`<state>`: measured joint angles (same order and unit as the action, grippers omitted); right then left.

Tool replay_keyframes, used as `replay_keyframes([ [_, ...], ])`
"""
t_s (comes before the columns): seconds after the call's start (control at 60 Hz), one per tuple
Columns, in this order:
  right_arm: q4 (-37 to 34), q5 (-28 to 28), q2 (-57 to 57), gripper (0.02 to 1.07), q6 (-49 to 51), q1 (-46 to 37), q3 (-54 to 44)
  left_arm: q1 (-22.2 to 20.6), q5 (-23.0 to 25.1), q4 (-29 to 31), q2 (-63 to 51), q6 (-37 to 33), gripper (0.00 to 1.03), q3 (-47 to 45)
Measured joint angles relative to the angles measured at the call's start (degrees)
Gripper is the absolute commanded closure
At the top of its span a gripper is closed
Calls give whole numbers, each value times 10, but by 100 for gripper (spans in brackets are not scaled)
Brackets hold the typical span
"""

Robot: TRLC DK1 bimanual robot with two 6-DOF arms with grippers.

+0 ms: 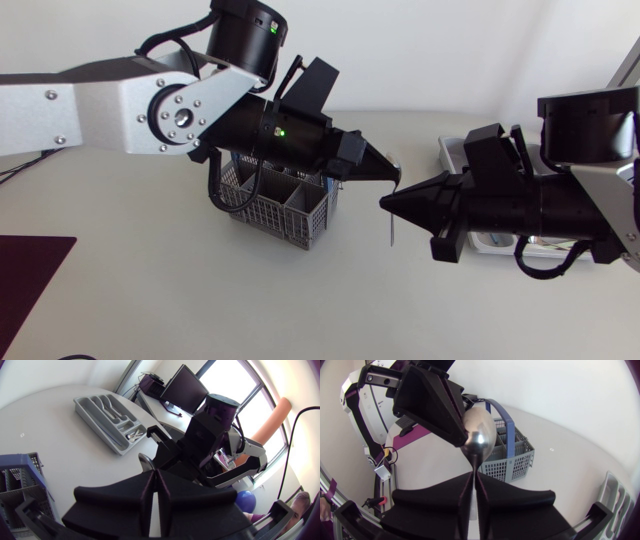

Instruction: Sort the cutlery from the basket into the organizer compartments.

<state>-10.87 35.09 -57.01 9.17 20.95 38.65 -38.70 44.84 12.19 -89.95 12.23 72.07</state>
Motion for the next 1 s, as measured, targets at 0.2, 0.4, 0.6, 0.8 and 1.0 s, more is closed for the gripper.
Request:
replay_keyframes([
  [0.2, -1, 1, 3, 100, 0, 0, 0, 0, 0, -1, 0, 0, 43, 0],
  [0.4, -14, -4, 10, 100, 5, -13, -2, 6, -33, -2, 2, 0, 30, 0],
  [0.6, -31, -63, 17, 100, 42, -47, -13, 38, -65, 5, 16, 0, 29, 4],
  [0.8, -21, -188, 28, 100, 108, -63, -45, 48, -107, 45, 16, -5, 30, 23],
  [1.0, 18, -231, 32, 100, 207, -148, -93, 59, -149, 108, 16, -32, 29, 40],
])
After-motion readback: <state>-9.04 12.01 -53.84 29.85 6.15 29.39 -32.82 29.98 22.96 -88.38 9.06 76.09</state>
